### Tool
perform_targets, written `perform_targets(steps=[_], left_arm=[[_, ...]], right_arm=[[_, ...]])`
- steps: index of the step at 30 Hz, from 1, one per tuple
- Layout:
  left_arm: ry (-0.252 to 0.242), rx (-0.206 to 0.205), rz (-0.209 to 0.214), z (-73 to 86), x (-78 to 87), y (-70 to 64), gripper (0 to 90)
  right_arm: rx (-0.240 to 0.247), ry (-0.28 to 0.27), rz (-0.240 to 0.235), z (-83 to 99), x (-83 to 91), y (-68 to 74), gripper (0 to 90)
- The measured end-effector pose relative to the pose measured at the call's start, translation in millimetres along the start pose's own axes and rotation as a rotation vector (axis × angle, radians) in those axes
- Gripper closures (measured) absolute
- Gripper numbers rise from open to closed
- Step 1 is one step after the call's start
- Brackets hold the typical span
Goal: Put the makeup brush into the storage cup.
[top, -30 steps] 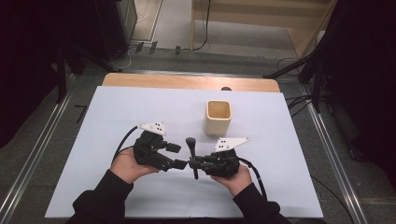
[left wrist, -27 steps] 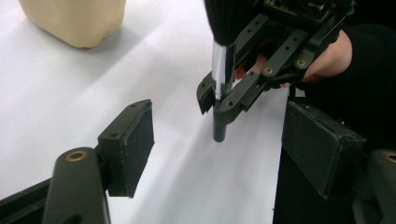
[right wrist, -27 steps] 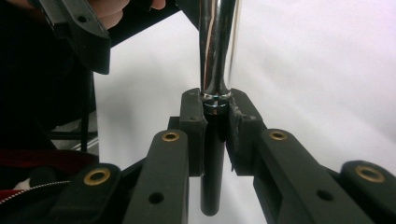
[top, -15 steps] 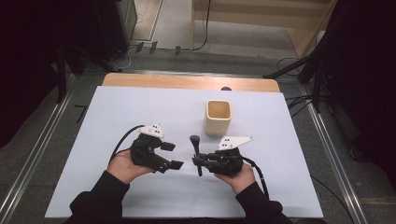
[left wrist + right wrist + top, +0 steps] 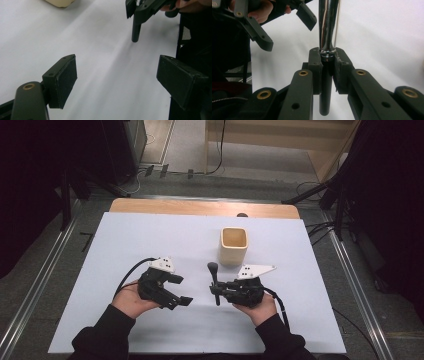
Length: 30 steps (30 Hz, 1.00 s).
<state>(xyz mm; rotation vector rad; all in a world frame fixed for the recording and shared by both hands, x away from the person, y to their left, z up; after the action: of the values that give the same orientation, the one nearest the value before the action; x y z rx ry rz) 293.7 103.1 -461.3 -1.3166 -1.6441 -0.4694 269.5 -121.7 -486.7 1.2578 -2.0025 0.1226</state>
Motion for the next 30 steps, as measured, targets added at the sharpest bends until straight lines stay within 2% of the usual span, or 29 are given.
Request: perform_targets(steps=[5,9,18,30], left_arm=[[-0.013,0.004,-0.015,4.5,1.8,2.4,16.7],[-0.031,0.002,-0.032,7.6,3.5,3.5,16.7],[-0.038,0.013,-0.029,15.0,5.3,6.1,16.3],[-0.052,0.024,-0.049,25.7,12.1,8.9,16.2]], right_arm=[[0.005,-0.003,0.019,-0.5,3.3,-1.7,79.0],[-0.009,-0.007,0.018,-0.5,6.2,-3.1,79.0],[-0.011,-0.021,0.036,-1.1,12.3,-6.9,79.0],[-0.019,-0.047,0.059,-2.2,20.2,-11.4,79.0]])
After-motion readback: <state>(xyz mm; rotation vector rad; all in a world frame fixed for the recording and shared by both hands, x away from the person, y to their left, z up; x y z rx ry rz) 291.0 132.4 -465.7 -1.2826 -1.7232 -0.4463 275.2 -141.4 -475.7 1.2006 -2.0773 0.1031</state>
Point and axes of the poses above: each handheld gripper's, and its own axes: x roughly backward along the jaws, z roughly out of its underside, y roughly to its left, the point moved 4 cm from there along -x, roughly forward along the jaws, and after that the axes turned 13 degrees about y, right-handed, at the moved point
